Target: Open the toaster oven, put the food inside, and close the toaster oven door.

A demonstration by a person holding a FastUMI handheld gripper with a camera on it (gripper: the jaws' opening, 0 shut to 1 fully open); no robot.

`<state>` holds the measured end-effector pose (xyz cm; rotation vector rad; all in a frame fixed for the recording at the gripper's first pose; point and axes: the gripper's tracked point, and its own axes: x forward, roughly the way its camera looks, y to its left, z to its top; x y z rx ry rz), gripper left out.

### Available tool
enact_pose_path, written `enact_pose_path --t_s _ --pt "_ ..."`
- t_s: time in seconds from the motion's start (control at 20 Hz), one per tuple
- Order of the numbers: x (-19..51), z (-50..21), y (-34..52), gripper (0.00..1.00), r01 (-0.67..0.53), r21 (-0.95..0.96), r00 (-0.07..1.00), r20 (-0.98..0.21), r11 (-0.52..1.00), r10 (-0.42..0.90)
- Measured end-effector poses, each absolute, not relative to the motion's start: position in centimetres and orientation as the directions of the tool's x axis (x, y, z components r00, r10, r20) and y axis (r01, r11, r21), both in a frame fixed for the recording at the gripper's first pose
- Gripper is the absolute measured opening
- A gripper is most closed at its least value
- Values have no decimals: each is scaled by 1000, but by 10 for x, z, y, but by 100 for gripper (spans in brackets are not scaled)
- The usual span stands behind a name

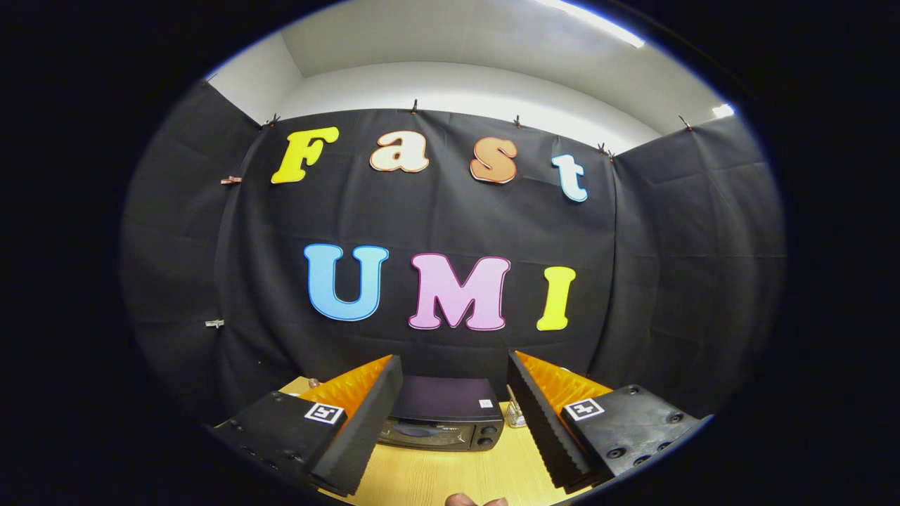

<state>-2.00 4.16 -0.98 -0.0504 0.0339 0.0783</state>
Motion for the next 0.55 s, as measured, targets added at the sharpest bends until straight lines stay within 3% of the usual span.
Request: enact_pose_path --t_s 0.55 --pt "-25 -9 42 98 -74 -43 997 -35 996 72"
